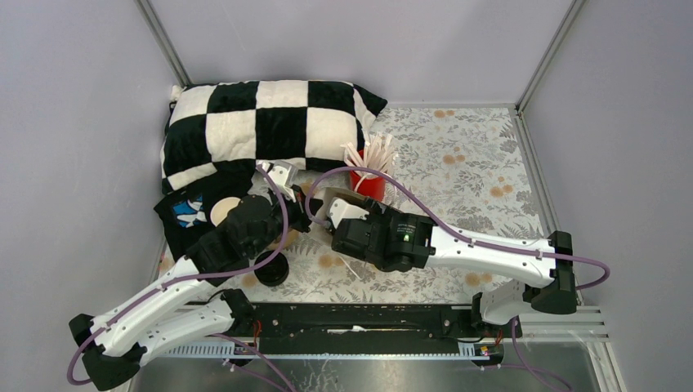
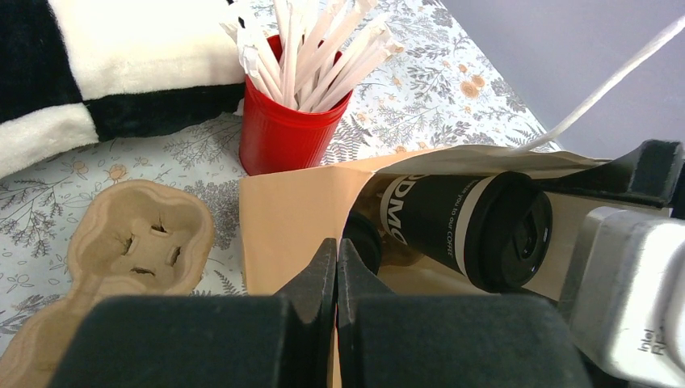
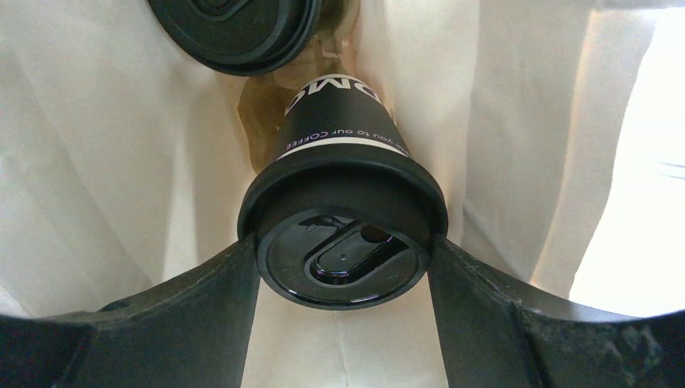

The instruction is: Pack the takeout coffee

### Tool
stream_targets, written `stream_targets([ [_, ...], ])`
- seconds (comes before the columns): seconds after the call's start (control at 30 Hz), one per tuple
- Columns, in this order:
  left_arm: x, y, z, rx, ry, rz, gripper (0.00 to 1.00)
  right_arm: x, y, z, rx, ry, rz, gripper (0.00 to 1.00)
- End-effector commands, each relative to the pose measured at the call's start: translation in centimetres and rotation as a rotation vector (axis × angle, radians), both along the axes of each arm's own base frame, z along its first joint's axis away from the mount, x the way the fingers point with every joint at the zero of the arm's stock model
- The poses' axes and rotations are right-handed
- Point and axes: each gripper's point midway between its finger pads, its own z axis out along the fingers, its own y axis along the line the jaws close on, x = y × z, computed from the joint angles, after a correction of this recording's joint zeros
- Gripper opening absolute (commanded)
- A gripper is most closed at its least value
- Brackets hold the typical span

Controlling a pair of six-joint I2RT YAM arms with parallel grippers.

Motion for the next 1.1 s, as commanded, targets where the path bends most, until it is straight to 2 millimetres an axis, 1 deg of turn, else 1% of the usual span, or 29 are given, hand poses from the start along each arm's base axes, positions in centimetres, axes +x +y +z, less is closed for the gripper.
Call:
stream_targets([
  [0.0, -0.2, -0.4, 1.9, -0.069, -0.041, -0.015, 0.0, 0.0, 0.0, 0.3, -0.007, 0.022, 0.021, 0.42],
  [0.1, -0.3, -0.5, 1.8, -0.069, -0.043, -0.027, 0.0, 1.1, -0.2, -0.1, -0.018, 0.043, 0.008, 0.42],
  [0.2, -0.4, -0.4, 1.4, -0.065, -0.043, -0.028, 0.0, 2.3, 0.1, -0.6, 0.016, 0.076, -0.009, 0.42],
  [0.33, -0.6, -0.3, 0.7, -0.044, -0.045, -0.039, 0.0, 3.0, 0.6, -1.5, 0.027, 0.087, -0.013, 0.42],
  [0.47, -0.5, -0.2, -0.3, -0.015, -0.033, -0.038, 0.0, 1.9, 1.7, -2.1, 0.069, 0.163, 0.01, 0.41],
  [0.53, -0.4, -0.2, -0.3, -0.011, -0.022, -0.026, 0.0, 1.2, 2.4, -2.3, 0.1, 0.21, 0.02, 0.4],
  [0.63, 0.1, 0.1, -0.5, 0.029, 0.046, 0.017, 0.01, 0.8, 2.3, -2.2, 0.11, 0.221, 0.012, 0.4],
  [0.7, 0.3, 0.2, -0.9, 0.078, 0.093, 0.039, 0.07, 0.9, 2.0, -2.0, 0.109, 0.209, 0.003, 0.4],
  [0.8, 0.8, 0.6, -1.8, 0.161, 0.141, 0.072, 0.11, 1.0, 2.2, -1.6, 0.133, 0.199, -0.006, 0.4],
  [0.83, 0.9, 0.5, -1.7, 0.173, 0.146, 0.07, 0.15, 1.0, 2.5, -1.3, 0.145, 0.198, -0.003, 0.4],
  [0.93, 1.0, 0.3, -1.4, 0.179, 0.145, 0.066, 0.21, 0.6, 3.1, -1.2, 0.156, 0.2, -0.014, 0.4],
  [1.0, 1.4, 0.7, -1.0, 0.18, 0.137, 0.101, 0.2, 0.6, 3.2, -1.3, 0.156, 0.194, -0.03, 0.4],
  [1.07, 1.9, 1.1, -0.8, 0.188, 0.122, 0.13, 0.14, 0.5, 3.2, -1.1, 0.168, 0.189, -0.048, 0.4],
])
